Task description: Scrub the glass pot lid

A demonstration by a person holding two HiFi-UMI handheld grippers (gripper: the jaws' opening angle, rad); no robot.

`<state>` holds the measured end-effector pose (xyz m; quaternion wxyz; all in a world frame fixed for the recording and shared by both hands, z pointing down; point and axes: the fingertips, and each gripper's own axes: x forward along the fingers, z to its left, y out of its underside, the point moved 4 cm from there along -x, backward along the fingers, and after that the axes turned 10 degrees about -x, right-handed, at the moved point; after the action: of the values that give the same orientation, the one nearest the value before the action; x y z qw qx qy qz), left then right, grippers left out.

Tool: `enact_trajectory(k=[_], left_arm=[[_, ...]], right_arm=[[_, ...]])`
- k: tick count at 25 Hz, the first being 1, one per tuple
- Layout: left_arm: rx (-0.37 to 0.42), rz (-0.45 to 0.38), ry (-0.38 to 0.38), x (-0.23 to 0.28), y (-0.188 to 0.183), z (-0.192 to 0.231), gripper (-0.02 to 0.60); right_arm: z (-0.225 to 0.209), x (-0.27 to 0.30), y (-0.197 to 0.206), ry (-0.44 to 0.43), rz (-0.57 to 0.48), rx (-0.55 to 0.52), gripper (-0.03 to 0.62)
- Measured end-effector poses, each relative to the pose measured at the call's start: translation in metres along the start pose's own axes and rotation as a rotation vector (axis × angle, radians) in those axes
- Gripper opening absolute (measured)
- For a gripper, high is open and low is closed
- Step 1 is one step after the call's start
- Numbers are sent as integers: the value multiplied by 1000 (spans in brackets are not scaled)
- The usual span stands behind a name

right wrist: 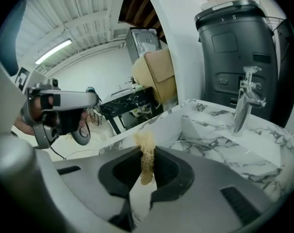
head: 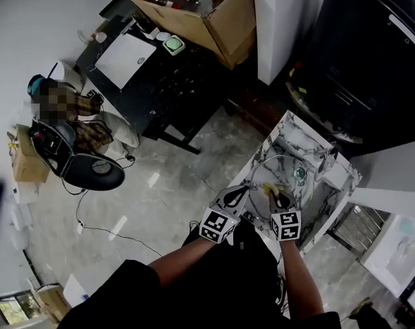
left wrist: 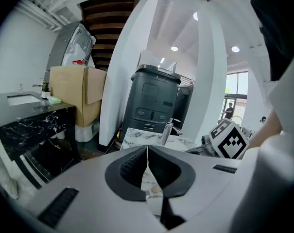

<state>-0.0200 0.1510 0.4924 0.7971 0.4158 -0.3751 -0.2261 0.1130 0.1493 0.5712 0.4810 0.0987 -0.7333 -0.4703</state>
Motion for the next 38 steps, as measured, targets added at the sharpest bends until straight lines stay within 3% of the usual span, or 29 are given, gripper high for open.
enact_trajectory(k=[15, 25, 38], left_arm=[[-42, 50, -63, 42, 19, 21, 21], [-42, 84, -38, 51, 23, 29, 21], [-65, 92, -49, 57, 27, 31, 21]], right_arm=[[13, 93, 67, -182, 254, -82, 58], [1, 113, 77, -122, 311, -84, 58], [-26, 128, 71, -70, 298, -66, 58]])
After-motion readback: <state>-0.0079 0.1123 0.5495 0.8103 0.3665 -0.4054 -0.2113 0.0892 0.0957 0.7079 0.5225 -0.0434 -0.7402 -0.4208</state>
